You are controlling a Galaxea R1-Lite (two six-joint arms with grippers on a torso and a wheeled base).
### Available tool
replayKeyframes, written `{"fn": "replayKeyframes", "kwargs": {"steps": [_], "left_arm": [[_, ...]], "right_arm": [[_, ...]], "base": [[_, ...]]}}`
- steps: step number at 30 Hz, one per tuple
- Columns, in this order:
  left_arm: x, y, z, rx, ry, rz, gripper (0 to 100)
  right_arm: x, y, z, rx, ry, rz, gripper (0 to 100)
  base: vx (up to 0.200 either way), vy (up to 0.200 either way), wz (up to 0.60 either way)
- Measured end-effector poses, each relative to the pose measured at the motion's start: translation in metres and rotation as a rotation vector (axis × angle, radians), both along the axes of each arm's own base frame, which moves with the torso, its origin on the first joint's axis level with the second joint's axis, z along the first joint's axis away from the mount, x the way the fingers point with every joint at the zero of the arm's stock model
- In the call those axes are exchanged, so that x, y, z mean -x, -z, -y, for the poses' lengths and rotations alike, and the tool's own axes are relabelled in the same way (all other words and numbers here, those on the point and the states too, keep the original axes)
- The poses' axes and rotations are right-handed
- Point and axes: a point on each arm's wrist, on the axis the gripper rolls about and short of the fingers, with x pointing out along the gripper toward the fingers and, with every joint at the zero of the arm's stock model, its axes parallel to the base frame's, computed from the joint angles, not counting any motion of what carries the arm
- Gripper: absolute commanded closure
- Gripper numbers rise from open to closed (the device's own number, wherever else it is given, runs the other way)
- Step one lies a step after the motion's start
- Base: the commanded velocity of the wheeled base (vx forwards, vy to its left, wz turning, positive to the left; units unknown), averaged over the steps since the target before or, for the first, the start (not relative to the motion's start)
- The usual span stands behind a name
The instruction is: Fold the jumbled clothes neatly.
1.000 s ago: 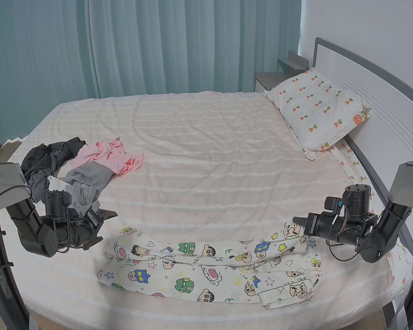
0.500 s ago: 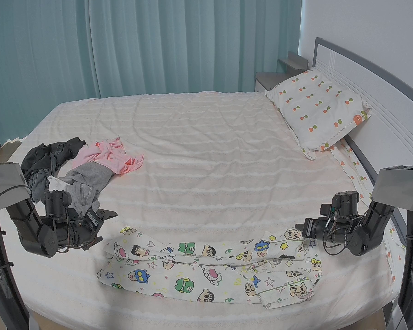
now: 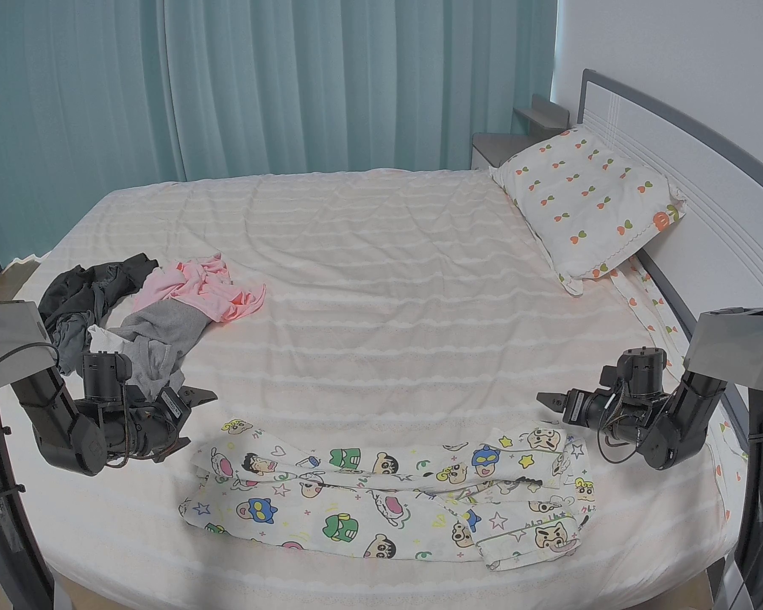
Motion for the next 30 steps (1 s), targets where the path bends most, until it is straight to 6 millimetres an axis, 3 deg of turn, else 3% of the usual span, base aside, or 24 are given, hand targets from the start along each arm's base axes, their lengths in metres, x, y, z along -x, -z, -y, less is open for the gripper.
{"fn": "replayKeyframes", "kwargs": {"steps": [5,8,15,22,30], "left_arm": [[0.0,0.0,0.0,0.001,0.001,0.001,0],[0.001,0.0,0.0,0.003,0.003,0.002,0],[0.002,-0.002,0.0,0.0,0.007,0.069,0],[0.004,0.003,0.001,0.001,0.008,0.064,0],[0.006,0.004,0.001,0.012,0.021,0.063,0]], "right_arm": [[0.019,-0.014,-0.017,-0.084,-0.011,-0.016,0],[0.04,-0.02,-0.039,-0.152,-0.06,-0.052,0],[0.062,-0.008,-0.059,-0.196,-0.136,-0.153,0],[0.058,0.016,-0.06,-0.196,-0.135,-0.195,0],[0.047,0.015,-0.057,-0.321,-0.107,-0.062,0]], "base": [[0.0,0.0,0.0],[0.0,0.0,0.0],[0.0,0.0,0.0],[0.0,0.0,0.0],[0.0,0.0,0.0]]}}
